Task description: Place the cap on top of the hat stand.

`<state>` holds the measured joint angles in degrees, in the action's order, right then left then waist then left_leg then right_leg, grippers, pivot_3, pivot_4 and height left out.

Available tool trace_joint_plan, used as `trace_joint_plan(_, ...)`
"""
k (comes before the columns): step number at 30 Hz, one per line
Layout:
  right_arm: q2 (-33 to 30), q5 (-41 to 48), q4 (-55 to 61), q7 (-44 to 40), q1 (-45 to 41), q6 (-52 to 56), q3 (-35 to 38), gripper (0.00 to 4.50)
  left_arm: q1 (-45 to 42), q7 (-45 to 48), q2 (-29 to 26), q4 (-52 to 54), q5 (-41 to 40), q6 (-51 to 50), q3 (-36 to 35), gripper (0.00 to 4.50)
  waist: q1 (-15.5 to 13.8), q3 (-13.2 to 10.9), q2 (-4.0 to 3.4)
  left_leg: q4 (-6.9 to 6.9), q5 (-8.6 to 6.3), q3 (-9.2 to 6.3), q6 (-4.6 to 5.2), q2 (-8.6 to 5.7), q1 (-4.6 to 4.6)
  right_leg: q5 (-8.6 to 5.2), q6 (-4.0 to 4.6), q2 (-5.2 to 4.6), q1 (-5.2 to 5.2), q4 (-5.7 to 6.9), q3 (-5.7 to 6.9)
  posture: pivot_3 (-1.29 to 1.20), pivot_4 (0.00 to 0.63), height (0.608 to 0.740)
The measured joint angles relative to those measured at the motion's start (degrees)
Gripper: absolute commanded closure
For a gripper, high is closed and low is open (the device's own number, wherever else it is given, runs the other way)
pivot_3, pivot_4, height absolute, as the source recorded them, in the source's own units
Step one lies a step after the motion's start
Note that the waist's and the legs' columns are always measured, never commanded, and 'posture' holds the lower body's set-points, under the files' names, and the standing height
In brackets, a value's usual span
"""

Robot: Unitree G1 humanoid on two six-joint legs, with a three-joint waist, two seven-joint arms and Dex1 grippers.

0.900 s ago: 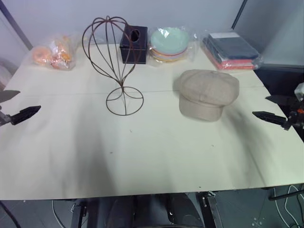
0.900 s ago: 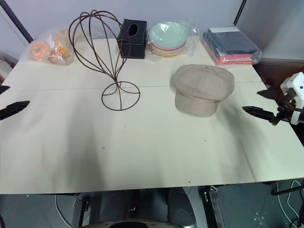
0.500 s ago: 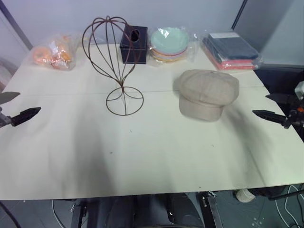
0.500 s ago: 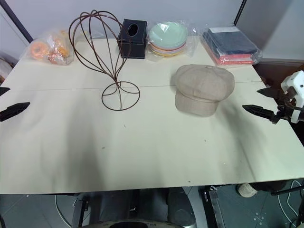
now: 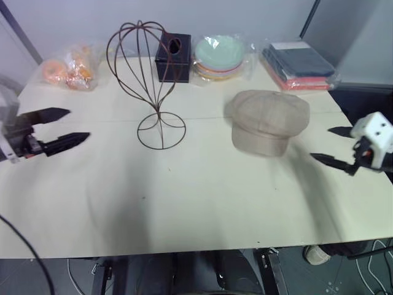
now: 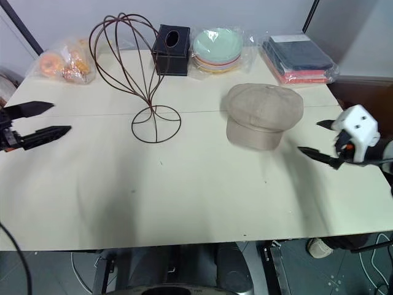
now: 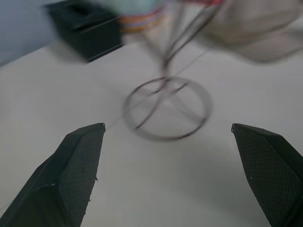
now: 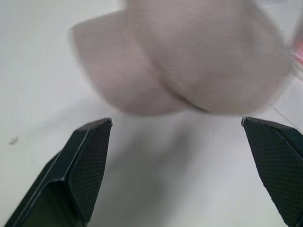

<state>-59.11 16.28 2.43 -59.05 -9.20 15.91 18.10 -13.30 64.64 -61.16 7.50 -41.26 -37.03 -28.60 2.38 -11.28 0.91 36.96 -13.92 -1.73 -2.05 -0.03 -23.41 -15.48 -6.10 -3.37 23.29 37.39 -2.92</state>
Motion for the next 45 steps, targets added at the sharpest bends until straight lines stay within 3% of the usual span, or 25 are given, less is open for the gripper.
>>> trace_joint_plan(4, 3.11, -5.85, 15.8, 9.2, 3.54, 3.62, -3.92, 0.0, -1.09, -1.46, 2.1, 8.3, -4.84, -5.17, 5.12, 0.01, 0.02, 0.03, 0.05, 0.09, 0.0, -0.02, 0.0, -0.04, 0.02, 0.0, 0.01, 0.06, -0.02, 0.05, 0.0, 0.0, 0.15, 0.74)
trace_joint_plan(7, 5.99, -15.13, 19.83, 17.02, 4.08, 3.63, -10.96, 0.0, -1.91, -1.74, 3.11, 11.44, -7.13, -7.48, 8.06, 0.01, -0.01, 0.08, 0.16, 0.11, 0.0, -0.02, 0.0, -0.07, 0.01, -0.01, 0.03, 0.09, -0.02, 0.02, -0.01, 0.0, 0.15, 0.74)
trace_joint_plan(14, 18.03, -39.74, 6.76, 36.07, -5.31, -0.31, -30.19, 0.0, -5.58, -1.12, 4.45, 12.85, -8.04, -8.2, 14.2, 0.01, 0.07, 0.08, 0.16, 0.11, 0.01, -0.01, -0.01, -0.12, 0.0, -0.01, 0.06, 0.12, 0.0, 0.02, -0.02, 0.0, 0.15, 0.74)
trace_joint_plan(21, 24.67, -48.81, -6.99, 45.88, -14.45, -4.2, -34.65, 0.0, -8.96, -1.45, 5.42, 12.79, -7.99, -8.28, 16.09, 0.01, 0.13, 0.11, 0.22, 0.14, 0.01, -0.05, 0.0, -0.12, 0.04, 0.0, 0.06, 0.13, -0.08, 0.01, -0.01, 0.0, 0.15, 0.74)
trace_joint_plan(23, 25.59, -49.32, -9.44, 46.89, -15.53, -4.89, -34.76, 0.81, -9.22, -1.73, 5.61, 12.8, -7.98, -8.28, 16.12, 0.0, 0.07, 0.11, 0.22, 0.14, 0.01, -0.07, -0.01, -0.12, 0.03, 0.0, 0.05, 0.13, -0.08, 0.02, -0.01, 0.0, 0.15, 0.74)
trace_joint_plan(30, 26.54, -49.83, -11.7, 47.68, -15.62, -6.95, -34.46, 4.46, -9.06, -3.48, 6.28, 12.89, -8.16, -8.59, 15.83, 0.0, 0.13, 0.11, 0.22, 0.13, 0.01, -0.11, 0.0, -0.12, 0.03, 0.0, 0.05, 0.14, -0.08, 0.03, -0.01, 0.0, 0.15, 0.74)
trace_joint_plan(36, 26.05, -49.89, -11.52, 47.59, -15.51, -8.09, -33.13, 4.46, -6.9, -5.24, 6.62, 13.56, -8.81, -8.72, 13.76, 0.0, 0.08, 0.14, 0.27, 0.13, 0.01, -0.12, 0.0, -0.11, 0.04, 0.0, 0.05, 0.14, -0.11, 0.03, 0.0, 0.0, 0.15, 0.74)
trace_joint_plan(40, 22.63, -50.08, -11.08, 47.37, -17.77, -10.38, -32.39, 4.46, -4.14, -9.37, 7.88, 14.89, -11.52, -9.75, 8.16, 0.0, 0.1, 0.12, 0.25, 0.14, 0.01, -0.12, 0.0, -0.11, 0.02, 0.0, 0.05, 0.1, -0.07, 0.04, -0.01, 0.0, 0.15, 0.74)
trace_joint_plan(42, 21.46, -49.94, -10.81, 47.29, -21.29, -12.07, -31.41, 4.46, -2.81, -11.44, 7.9, 15.92, -13.33, -10.41, 4.57, 0.0, 0.18, 0.09, 0.21, 0.13, 0.01, -0.11, 0.0, -0.11, 0.03, 0.0, 0.05, 0.1, -0.05, 0.04, -0.01, 0.0, 0.15, 0.74)
trace_joint_plan(45, 21.56, -48.44, -10.28, 47.12, -34.29, -17.6, -30.5, 4.46, -0.93, -15.61, 8.22, 16.33, -17.17, -11.81, -2.92, 0.0, 1.32, -0.02, 0.06, 0.01, 0.01, -0.09, -0.01, -0.05, 0.0, 0.01, 0.05, 0.14, 0.17, 0.17, -0.09, 0.0, 0.15, 0.74)
